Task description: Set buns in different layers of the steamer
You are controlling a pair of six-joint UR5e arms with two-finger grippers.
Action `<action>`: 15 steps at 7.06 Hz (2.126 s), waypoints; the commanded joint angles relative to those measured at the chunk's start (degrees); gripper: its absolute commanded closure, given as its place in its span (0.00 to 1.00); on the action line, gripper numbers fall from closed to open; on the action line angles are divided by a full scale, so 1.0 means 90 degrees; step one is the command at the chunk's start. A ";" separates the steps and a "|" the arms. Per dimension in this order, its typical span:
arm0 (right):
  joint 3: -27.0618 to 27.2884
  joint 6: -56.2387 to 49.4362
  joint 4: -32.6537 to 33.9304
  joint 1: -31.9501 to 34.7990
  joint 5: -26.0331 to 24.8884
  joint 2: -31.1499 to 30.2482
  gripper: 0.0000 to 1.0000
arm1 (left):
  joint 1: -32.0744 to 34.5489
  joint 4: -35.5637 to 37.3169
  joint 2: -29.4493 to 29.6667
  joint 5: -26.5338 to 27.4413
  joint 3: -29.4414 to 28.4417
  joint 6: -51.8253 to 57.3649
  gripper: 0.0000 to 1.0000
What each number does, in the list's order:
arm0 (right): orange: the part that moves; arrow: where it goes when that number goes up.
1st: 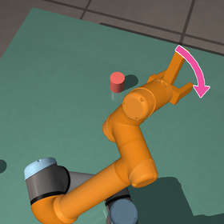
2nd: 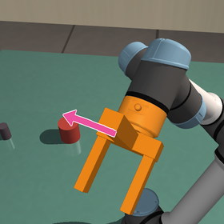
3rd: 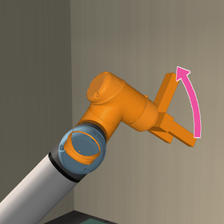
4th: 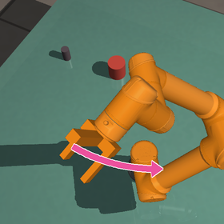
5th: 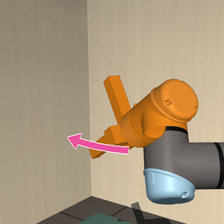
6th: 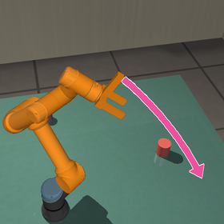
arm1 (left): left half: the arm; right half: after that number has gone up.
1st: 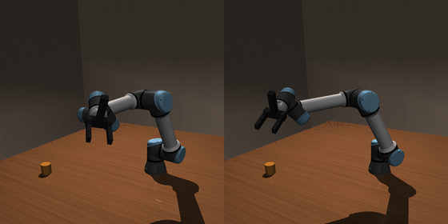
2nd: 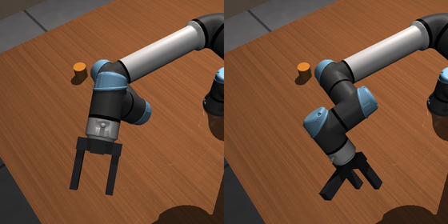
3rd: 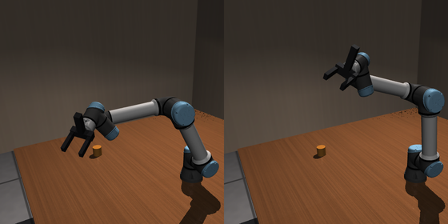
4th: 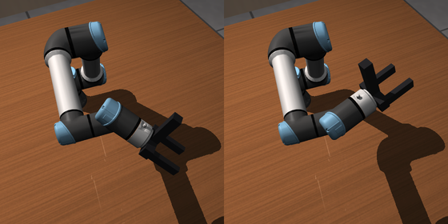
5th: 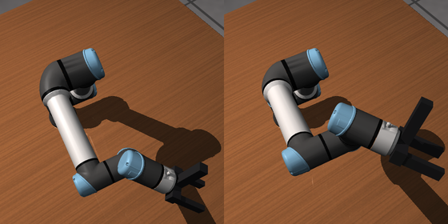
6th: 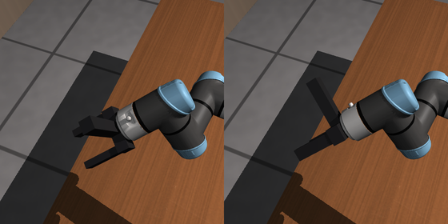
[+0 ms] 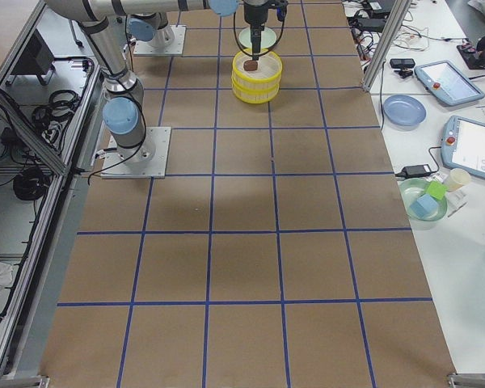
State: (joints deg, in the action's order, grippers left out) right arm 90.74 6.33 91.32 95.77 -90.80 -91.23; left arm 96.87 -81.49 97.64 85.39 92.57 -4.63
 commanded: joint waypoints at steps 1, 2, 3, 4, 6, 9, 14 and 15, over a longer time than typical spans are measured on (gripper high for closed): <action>-0.0004 0.0000 0.0000 0.0003 0.0001 0.0000 0.00 | -0.0468 -0.1039 -0.0582 0.0550 -0.0459 0.0241 0.00; -0.0004 0.0000 0.0010 0.0004 0.0001 0.0000 0.00 | -0.0538 -0.1131 -0.0856 0.0590 -0.0596 0.0232 0.00; -0.0004 0.0000 0.0010 -0.0006 -0.0009 0.0000 0.00 | -0.0684 -0.1132 -0.0994 0.0629 -0.0607 0.0241 0.00; -0.0004 0.0000 0.0019 0.0003 0.0011 0.0000 0.00 | -0.0782 -0.1064 -0.1014 0.0571 -0.0607 0.0251 0.00; -0.0004 0.0000 0.0019 0.0004 0.0001 0.0000 0.00 | -0.0812 -0.0956 -0.0995 0.0590 -0.0569 0.0532 0.00; -0.0004 0.0000 0.0029 0.0004 0.0011 0.0000 0.00 | -0.0773 -0.0966 -0.1005 0.0580 -0.0530 0.0583 0.00; 0.0006 0.0000 0.0019 -0.0016 0.0001 0.0000 0.00 | -0.0773 -0.0975 -0.1005 0.0571 -0.0490 0.0583 0.00; 0.0006 0.0000 0.0019 -0.0016 0.0011 0.0000 0.00 | -0.0792 -0.0975 -0.1005 0.0571 -0.0500 0.0593 0.00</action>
State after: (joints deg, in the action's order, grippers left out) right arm 90.78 6.33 91.50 95.67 -90.75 -91.20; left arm 89.86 -90.23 88.59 90.54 88.07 0.64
